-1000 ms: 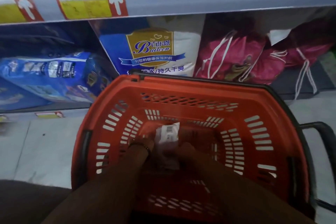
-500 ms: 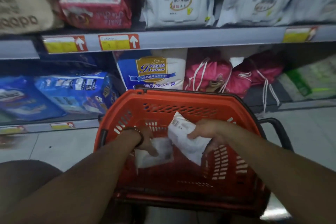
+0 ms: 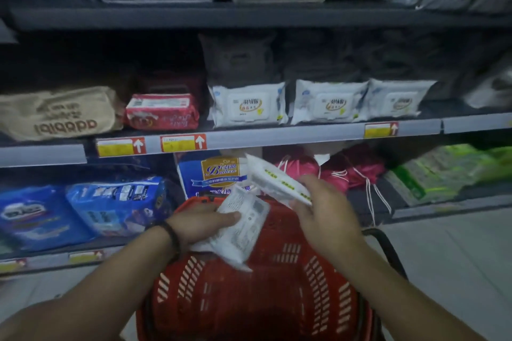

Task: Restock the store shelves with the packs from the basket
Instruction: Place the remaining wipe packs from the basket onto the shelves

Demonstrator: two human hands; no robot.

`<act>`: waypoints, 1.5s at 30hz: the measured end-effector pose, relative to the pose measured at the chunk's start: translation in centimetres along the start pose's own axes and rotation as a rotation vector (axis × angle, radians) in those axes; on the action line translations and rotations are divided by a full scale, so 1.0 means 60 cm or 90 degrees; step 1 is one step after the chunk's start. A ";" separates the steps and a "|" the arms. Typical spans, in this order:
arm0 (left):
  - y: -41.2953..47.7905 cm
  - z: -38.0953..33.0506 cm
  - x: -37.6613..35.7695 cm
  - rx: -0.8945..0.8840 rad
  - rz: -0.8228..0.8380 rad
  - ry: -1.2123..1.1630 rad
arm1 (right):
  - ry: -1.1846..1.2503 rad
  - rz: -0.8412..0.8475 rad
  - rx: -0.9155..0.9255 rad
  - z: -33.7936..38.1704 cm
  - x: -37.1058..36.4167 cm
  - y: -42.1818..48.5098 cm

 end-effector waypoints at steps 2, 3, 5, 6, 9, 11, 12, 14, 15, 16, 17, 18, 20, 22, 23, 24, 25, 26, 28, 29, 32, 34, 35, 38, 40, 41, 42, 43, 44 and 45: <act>0.006 -0.005 -0.028 -0.033 -0.048 -0.122 | -0.006 -0.049 0.063 0.022 -0.012 -0.007; 0.008 -0.011 -0.042 -0.055 -0.061 -0.174 | -0.021 -0.058 0.093 0.031 -0.021 -0.014; 0.009 -0.023 -0.053 -0.089 -0.103 -0.269 | 0.007 -0.054 0.136 0.044 -0.034 -0.026; 0.005 -0.031 -0.053 -0.096 -0.120 -0.313 | 0.053 -0.038 0.129 0.047 -0.036 -0.028; -0.009 -0.058 -0.061 -0.117 -0.060 -0.424 | 0.164 -0.001 0.105 0.045 -0.034 -0.032; -0.017 -0.073 -0.066 -0.151 -0.027 -0.461 | 0.191 -0.038 0.116 0.041 -0.025 -0.027; -0.018 -0.075 -0.069 -0.169 -0.021 -0.462 | 0.212 -0.060 0.115 0.039 -0.020 -0.023; -0.018 -0.072 -0.075 -0.203 -0.011 -0.410 | 0.245 -0.086 0.111 0.038 -0.010 -0.014; -0.016 -0.069 -0.077 -0.222 -0.015 -0.362 | 0.252 -0.087 0.114 0.036 -0.007 -0.009; -0.010 -0.063 -0.076 -0.234 -0.038 -0.313 | 0.246 -0.081 0.124 0.033 -0.004 -0.005; -0.008 -0.060 -0.075 -0.239 -0.071 -0.280 | 0.226 -0.066 0.136 0.030 0.000 0.001; -0.004 -0.057 -0.071 -0.234 -0.095 -0.268 | 0.201 -0.045 0.148 0.025 0.006 0.007; -0.002 -0.058 -0.068 -0.218 -0.104 -0.255 | 0.157 0.023 0.151 0.012 0.019 0.023; -0.004 -0.062 -0.068 -0.213 -0.087 -0.230 | 0.107 0.105 0.153 0.001 0.030 0.036; -0.008 -0.064 -0.072 -0.208 -0.077 -0.217 | 0.085 0.150 0.164 -0.002 0.032 0.040; -0.011 -0.064 -0.075 -0.206 -0.065 -0.206 | 0.069 0.194 0.180 -0.002 0.033 0.041; -0.015 -0.064 -0.076 -0.202 -0.050 -0.191 | 0.055 0.224 0.200 0.000 0.033 0.042; -0.018 -0.067 -0.076 -0.191 -0.027 -0.176 | 0.041 0.232 0.217 0.001 0.034 0.041; -0.024 -0.075 -0.071 -0.141 0.036 -0.202 | 0.032 0.207 0.223 0.001 0.036 0.042; -0.027 -0.079 -0.066 -0.090 0.071 -0.249 | 0.045 0.184 0.214 0.001 0.039 0.042; -0.023 -0.070 -0.052 0.077 0.146 -0.378 | 0.117 0.098 0.179 0.001 0.043 0.042; -0.025 -0.063 -0.055 0.107 0.187 -0.414 | 0.133 0.057 0.176 0.005 0.043 0.041; -0.026 -0.061 -0.059 0.103 0.201 -0.418 | 0.135 0.038 0.172 0.008 0.041 0.041; -0.028 -0.068 -0.062 0.049 0.188 -0.418 | 0.125 -0.017 0.135 0.010 0.038 0.045; -0.029 -0.080 -0.062 -0.014 0.148 -0.442 | 0.131 -0.036 0.127 0.012 0.036 0.048; -0.027 -0.085 -0.061 -0.046 0.122 -0.450 | 0.147 -0.042 0.133 0.012 0.035 0.048; -0.021 -0.085 -0.058 -0.080 0.104 -0.457 | 0.164 -0.049 0.139 0.011 0.033 0.048; -0.018 -0.087 -0.057 -0.109 0.078 -0.457 | 0.178 -0.052 0.144 0.011 0.031 0.047; -0.015 -0.087 -0.056 -0.131 0.061 -0.456 | 0.188 -0.053 0.148 0.010 0.029 0.046; -0.015 -0.089 -0.056 -0.143 0.054 -0.450 | 0.195 -0.056 0.149 0.009 0.029 0.045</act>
Point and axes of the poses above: each hand's wrist, its own y-axis towards the middle knuckle, its own x-axis out of the back of the hand, z = x × y, the point moved 2 cm from there along y, towards the middle knuckle, and after that the axes turned 7 degrees about -y, right-handed, at the moved point
